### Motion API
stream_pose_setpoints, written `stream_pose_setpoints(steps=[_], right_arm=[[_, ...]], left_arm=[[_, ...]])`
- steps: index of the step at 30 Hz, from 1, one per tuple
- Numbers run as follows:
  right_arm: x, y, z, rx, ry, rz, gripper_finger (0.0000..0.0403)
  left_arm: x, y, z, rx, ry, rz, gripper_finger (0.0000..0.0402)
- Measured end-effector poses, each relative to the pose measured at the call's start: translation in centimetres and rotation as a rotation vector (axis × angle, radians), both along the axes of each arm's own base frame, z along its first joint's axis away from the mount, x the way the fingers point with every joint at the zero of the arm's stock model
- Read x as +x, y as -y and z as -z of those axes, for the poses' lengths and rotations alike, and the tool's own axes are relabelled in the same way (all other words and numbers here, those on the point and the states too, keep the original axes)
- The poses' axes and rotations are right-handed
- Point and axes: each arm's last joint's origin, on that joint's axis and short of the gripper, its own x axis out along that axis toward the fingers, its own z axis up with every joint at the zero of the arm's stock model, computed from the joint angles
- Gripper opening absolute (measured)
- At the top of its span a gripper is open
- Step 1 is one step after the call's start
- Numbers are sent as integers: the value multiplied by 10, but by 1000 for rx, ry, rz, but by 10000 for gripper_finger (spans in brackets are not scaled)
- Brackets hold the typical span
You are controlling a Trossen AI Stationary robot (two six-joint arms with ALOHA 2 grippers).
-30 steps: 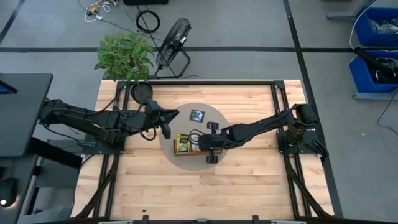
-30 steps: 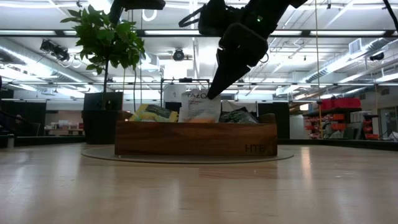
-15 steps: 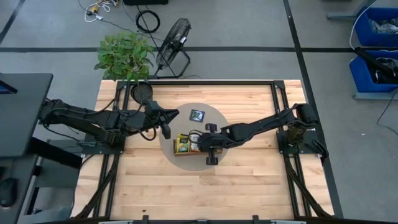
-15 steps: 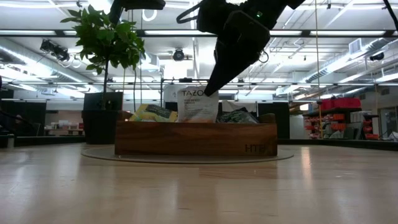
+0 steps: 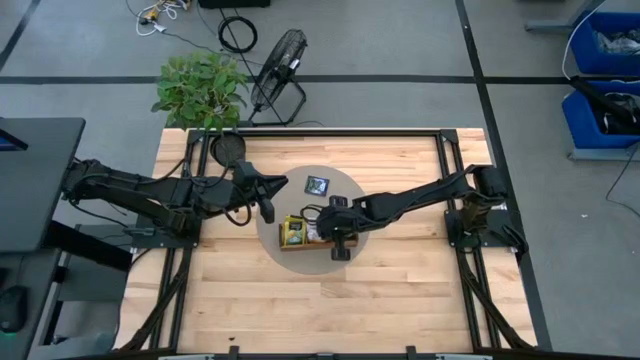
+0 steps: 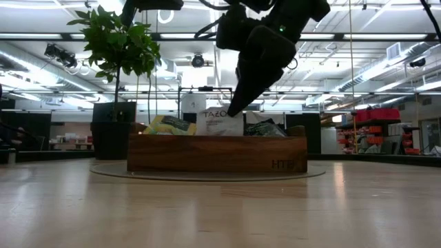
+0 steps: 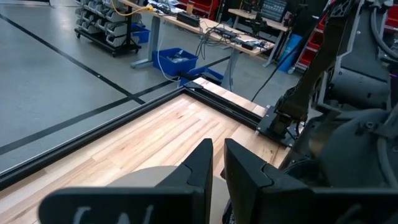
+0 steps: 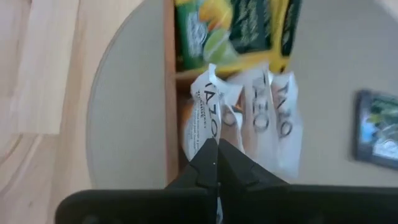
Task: Pick & Place Tea
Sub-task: Put the orange tea bag into the middle section of the wooden organizer, then put the violet tea bag into the right section of the wooden organizer
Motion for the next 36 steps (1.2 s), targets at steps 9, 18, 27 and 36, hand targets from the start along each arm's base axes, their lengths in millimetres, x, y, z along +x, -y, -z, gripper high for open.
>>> stream_pose_setpoints(steps=[9,18,27,36], right_arm=[[3,2,5,2,-3,2,18],[1,2,-3,2,21,-45,103],[-12,15,-42,-35,123,-59,160],[-24,86,-62,-49,161,113,160]], left_arm=[[0,0,-1,-1,6,0,46],[0,0,-1,-1,6,1,46],[0,0,-1,2,5,1,46],[0,0,-1,1,6,1,46]])
